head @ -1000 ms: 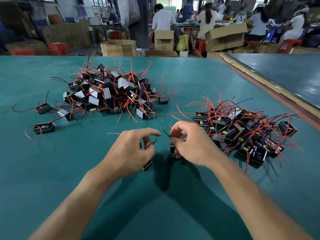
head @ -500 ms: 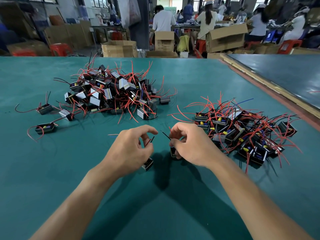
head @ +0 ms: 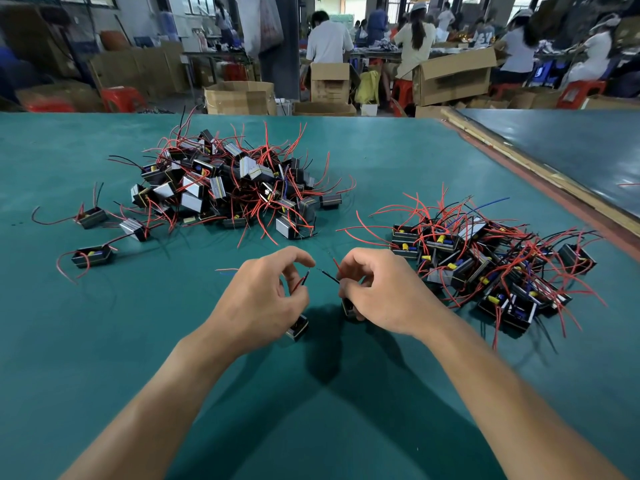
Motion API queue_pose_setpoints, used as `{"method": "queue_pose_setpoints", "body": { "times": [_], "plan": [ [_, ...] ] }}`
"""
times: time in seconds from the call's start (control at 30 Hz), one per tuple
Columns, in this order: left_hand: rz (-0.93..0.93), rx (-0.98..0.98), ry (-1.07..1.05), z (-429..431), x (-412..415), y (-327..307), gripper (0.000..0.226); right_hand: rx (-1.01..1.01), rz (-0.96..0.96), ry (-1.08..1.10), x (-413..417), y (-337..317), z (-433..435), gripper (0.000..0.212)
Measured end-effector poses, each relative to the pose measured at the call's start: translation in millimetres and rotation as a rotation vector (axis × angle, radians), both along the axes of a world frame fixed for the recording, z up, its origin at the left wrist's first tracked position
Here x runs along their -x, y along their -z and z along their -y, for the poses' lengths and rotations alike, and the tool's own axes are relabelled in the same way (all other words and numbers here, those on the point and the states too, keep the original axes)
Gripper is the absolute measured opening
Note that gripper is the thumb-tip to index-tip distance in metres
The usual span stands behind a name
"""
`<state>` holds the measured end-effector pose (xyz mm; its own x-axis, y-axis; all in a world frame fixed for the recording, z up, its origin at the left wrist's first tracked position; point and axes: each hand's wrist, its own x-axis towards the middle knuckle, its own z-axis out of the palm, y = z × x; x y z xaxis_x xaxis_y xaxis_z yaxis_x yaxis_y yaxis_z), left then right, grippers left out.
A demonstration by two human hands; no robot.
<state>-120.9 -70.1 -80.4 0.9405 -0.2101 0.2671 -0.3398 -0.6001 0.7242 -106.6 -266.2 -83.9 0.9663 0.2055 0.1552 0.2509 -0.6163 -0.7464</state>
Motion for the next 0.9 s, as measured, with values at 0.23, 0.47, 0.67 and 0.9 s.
{"method": "queue_pose_setpoints", "body": {
  "times": [0.23,0.47,0.67,0.9],
  "plan": [
    [0.016,0.001,0.008,-0.2,-0.3,1.0,0.032,0.011,0.013,-0.012,1.3,-1.9,0.3,0.014],
    [0.025,-0.016,0.017,0.3,0.4,0.1,0.033,0.022,0.024,-0.016,0.6,-1.6,0.3,0.015],
    [0.022,-0.017,0.015,0.2,0.9,-1.3,0.028,0.014,0.017,-0.021,0.3,-0.3,0.1,0.016],
    [0.013,0.009,0.023,0.2,1.6,-1.2,0.029,0.018,0.047,-0.034,1.3,-0.4,-2.2,0.012]
  ]
}}
